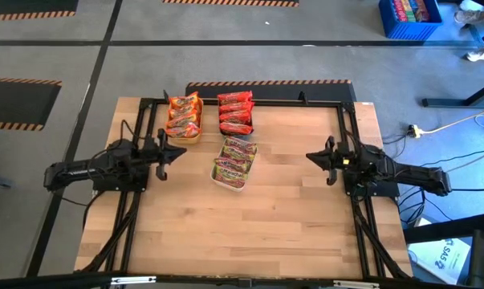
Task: Sort Maruchan noodles
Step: Return To Home Position
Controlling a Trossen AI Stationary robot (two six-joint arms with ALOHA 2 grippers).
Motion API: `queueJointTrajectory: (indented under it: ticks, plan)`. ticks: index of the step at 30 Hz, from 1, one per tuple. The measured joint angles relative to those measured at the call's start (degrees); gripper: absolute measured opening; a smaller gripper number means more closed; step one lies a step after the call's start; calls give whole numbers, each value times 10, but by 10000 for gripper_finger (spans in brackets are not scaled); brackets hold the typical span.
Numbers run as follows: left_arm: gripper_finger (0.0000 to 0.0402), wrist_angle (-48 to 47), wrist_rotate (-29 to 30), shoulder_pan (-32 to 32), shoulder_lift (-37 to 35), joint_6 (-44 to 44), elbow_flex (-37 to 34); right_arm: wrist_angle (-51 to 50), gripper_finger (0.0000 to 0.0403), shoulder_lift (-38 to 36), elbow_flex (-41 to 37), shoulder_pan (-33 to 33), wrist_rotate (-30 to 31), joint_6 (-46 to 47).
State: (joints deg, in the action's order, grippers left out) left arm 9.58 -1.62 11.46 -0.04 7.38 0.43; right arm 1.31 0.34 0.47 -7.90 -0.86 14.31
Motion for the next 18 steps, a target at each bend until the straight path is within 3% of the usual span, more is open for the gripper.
queueJointTrajectory:
  ticks: [8, 18]
  plan:
    - [11, -61, 9, 0, 2, -3, 0, 2, 0, 3, 0, 0, -24, -21]
    - [6, -66, 9, 0, 4, -4, 0, 0, 0, 10, 0, 0, -13, -23]
